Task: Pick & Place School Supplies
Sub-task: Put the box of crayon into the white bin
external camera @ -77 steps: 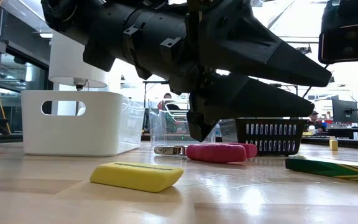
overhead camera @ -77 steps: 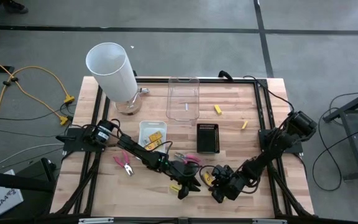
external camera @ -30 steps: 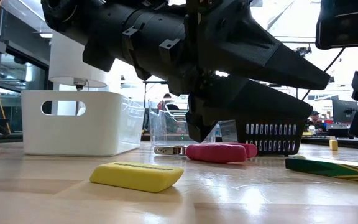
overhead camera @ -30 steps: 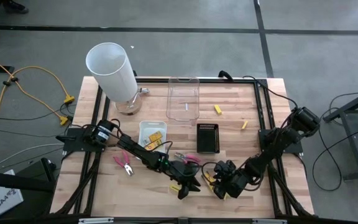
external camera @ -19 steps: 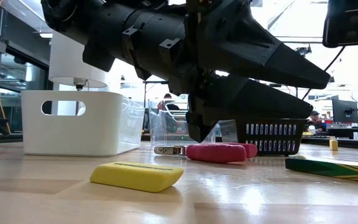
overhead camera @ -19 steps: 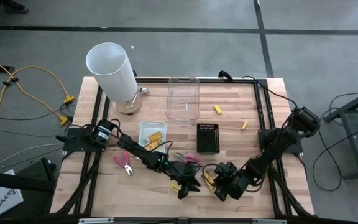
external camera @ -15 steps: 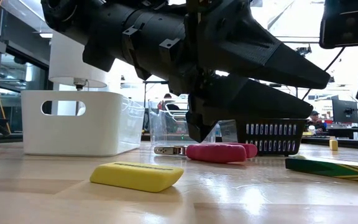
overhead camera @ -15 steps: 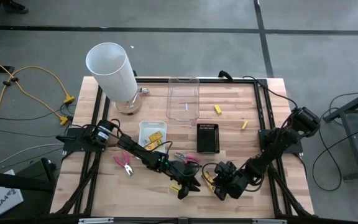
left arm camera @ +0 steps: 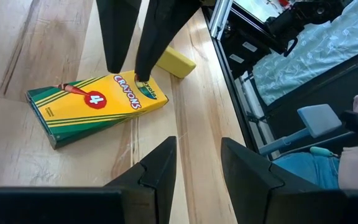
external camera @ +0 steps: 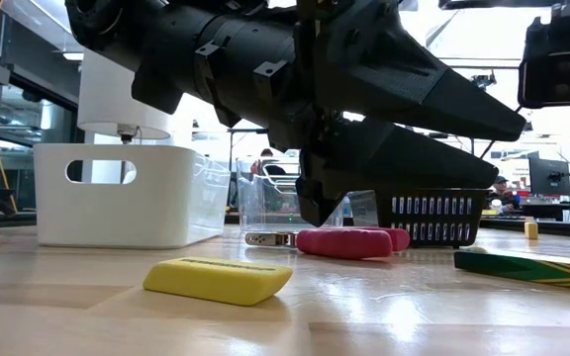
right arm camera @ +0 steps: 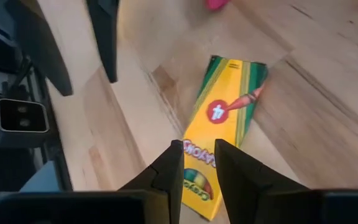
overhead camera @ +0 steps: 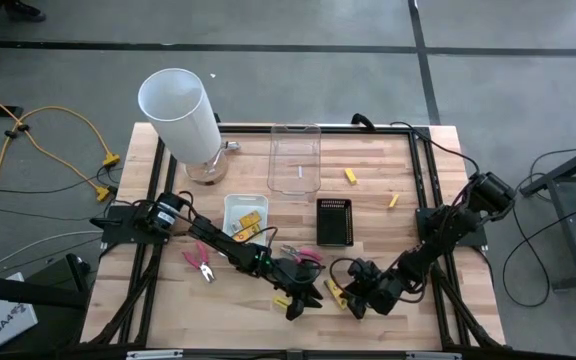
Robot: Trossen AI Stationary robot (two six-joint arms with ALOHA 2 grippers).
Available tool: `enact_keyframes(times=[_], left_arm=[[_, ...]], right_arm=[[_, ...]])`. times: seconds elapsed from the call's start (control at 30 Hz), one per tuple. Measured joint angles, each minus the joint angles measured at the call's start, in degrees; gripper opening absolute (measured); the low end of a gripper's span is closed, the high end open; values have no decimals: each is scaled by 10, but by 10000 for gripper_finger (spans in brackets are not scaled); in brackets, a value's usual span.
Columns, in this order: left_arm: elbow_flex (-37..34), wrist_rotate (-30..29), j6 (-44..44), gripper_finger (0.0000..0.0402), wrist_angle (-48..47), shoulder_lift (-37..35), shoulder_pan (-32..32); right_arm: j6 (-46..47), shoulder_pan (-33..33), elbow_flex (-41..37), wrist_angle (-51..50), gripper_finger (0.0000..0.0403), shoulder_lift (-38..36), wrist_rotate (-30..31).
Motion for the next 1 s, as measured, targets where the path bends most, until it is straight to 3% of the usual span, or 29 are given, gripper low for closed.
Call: enact_keyframes(times=[0.67,1.0], left_arm=[[0,0,0,121,0,0,0],[0,0,0,121,0,0,0]], right_arm=[[11,0,0,-3,82,0,-6],[11,-4,2,45,82,40,-8]])
